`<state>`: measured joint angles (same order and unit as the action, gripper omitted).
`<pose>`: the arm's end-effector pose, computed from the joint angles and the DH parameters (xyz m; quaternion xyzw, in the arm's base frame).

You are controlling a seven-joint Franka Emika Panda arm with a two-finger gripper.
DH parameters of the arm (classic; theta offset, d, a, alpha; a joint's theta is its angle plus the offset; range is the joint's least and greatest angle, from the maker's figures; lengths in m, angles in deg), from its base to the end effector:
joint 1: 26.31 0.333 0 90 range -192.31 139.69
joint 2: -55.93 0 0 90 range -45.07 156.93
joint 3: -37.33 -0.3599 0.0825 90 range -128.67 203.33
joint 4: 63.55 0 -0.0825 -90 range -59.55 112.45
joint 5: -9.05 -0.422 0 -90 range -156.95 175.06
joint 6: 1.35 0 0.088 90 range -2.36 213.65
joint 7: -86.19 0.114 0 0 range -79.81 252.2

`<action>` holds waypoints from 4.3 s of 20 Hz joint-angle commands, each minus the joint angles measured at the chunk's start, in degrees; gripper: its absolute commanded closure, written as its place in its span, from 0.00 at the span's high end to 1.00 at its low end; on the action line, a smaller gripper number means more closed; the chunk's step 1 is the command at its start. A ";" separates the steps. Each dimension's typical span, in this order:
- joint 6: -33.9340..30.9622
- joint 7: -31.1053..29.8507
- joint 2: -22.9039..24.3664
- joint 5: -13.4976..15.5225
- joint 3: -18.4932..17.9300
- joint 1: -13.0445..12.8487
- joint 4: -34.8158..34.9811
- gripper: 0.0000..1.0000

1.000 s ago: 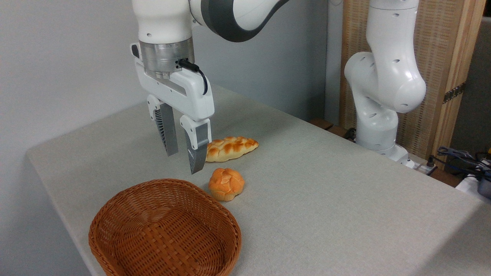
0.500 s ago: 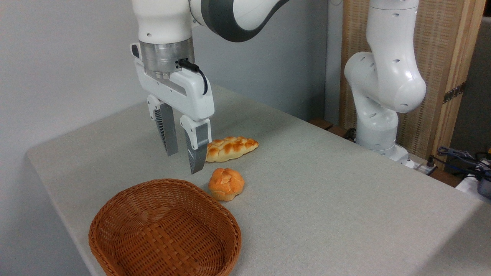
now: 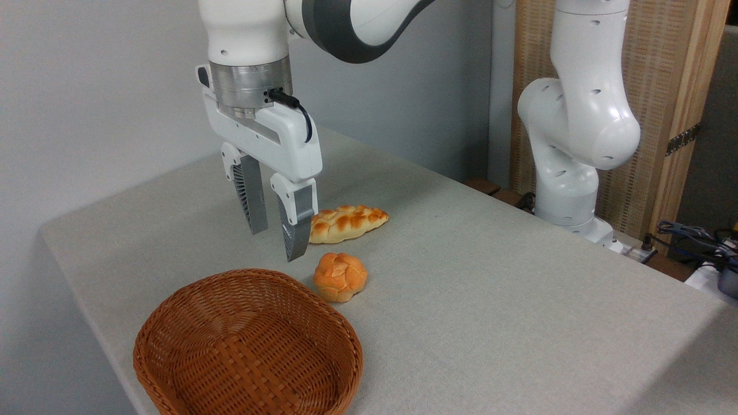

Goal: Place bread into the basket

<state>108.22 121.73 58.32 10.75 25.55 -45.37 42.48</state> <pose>0.5916 -0.0760 0.5719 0.9312 -0.3604 0.0542 0.0054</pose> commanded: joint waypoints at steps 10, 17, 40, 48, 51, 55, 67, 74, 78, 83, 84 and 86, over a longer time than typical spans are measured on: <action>0.21 -0.46 0.25 -0.02 -0.53 -0.45 -0.21 1.00; 0.21 -0.46 0.25 -0.02 -0.53 -0.45 -0.21 1.00; -5.24 -0.11 0.07 0.06 0.00 -7.65 5.24 1.00; -6.56 3.14 0.33 -0.02 0.00 -10.29 8.58 1.00; -6.91 4.71 0.51 -0.02 0.09 -12.31 9.37 1.00; -7.00 5.07 1.30 0.06 0.09 -15.12 11.22 1.00; -7.09 5.07 -0.81 0.06 0.26 -20.05 12.36 1.00; -7.00 5.16 -2.74 -0.02 0.53 -20.40 12.54 1.00; -7.00 5.16 -3.27 0.06 0.79 -21.01 12.54 1.00; -7.00 5.07 -3.53 0.06 0.88 -21.37 12.54 1.00; -7.00 5.07 -3.62 0.06 0.88 -21.45 12.54 0.98; -7.00 5.16 -3.62 -0.02 0.88 -21.54 12.54 0.74</action>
<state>102.19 126.13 54.97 10.75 26.65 -66.41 55.03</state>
